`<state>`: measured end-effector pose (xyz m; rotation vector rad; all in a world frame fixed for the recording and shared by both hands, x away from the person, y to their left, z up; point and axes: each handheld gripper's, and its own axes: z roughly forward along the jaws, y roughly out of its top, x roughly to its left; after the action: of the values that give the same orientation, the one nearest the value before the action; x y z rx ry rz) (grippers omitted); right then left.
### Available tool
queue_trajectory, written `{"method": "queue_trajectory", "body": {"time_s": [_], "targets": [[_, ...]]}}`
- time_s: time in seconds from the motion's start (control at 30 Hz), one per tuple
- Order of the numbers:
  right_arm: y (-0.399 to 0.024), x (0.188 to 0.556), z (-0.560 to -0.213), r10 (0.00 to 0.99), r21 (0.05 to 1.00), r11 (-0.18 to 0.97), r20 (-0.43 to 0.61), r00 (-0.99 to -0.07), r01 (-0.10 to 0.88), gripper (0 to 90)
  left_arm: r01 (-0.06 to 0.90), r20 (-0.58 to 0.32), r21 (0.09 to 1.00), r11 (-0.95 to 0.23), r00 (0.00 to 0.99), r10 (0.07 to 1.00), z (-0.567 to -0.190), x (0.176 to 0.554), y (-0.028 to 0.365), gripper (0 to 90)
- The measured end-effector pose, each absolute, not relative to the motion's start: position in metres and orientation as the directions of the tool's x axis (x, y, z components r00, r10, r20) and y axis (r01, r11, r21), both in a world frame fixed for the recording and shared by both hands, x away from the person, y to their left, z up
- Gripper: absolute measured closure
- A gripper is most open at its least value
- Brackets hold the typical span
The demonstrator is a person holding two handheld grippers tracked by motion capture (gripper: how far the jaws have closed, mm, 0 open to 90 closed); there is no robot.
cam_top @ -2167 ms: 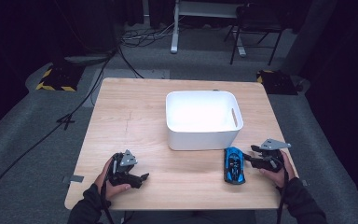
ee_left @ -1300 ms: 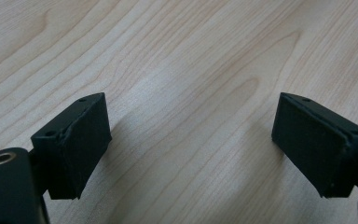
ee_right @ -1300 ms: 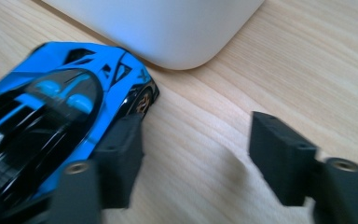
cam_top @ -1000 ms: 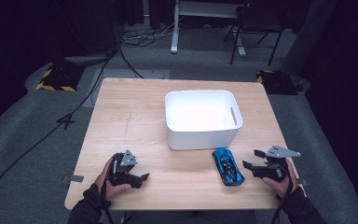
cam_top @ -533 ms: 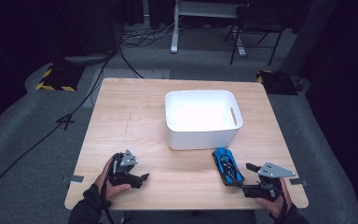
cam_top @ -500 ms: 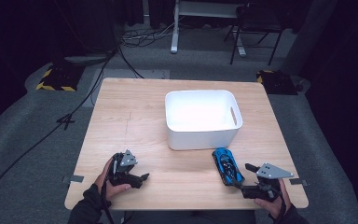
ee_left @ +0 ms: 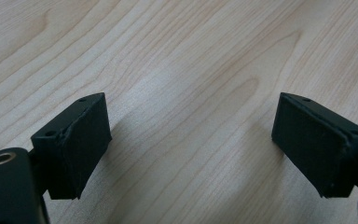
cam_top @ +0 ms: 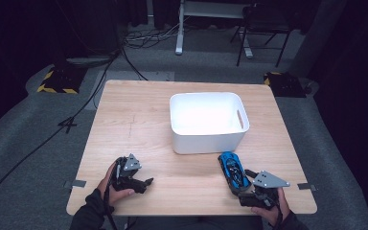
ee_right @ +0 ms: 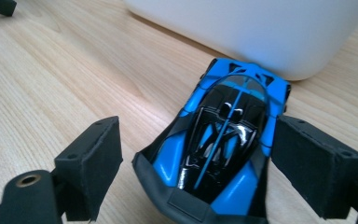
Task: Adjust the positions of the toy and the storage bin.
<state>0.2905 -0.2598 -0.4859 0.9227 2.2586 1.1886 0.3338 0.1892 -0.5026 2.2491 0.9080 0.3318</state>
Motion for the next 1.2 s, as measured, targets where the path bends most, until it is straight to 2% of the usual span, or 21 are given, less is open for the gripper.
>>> {"method": "queue_trajectory", "body": {"time_s": [0.23,0.37,0.77,1.0,1.2], "targets": [[-0.257,0.294,-0.495,0.750,0.809,0.442,-0.097,-0.654,0.387,15.9,0.517,-0.019,0.676,-0.525,0.724,0.690,-0.503,0.334,0.189,11.8],[-0.259,0.297,-0.498,0.746,0.803,0.437,-0.072,-0.662,0.405,15.3,0.519,-0.022,0.676,-0.523,0.724,0.690,-0.503,0.334,0.189,11.8],[-0.272,0.305,-0.498,0.710,0.775,0.492,-0.093,-0.698,0.397,11.6,0.519,-0.022,0.677,-0.522,0.723,0.691,-0.503,0.334,0.189,11.9],[-0.283,0.307,-0.497,0.712,0.770,0.500,-0.106,-0.694,0.396,11.9,0.520,-0.023,0.677,-0.521,0.723,0.691,-0.503,0.334,0.189,11.8],[-0.300,0.313,-0.497,0.728,0.777,0.486,-0.105,-0.678,0.401,15.4,0.519,-0.022,0.676,-0.523,0.724,0.690,-0.503,0.334,0.189,11.9]]}}
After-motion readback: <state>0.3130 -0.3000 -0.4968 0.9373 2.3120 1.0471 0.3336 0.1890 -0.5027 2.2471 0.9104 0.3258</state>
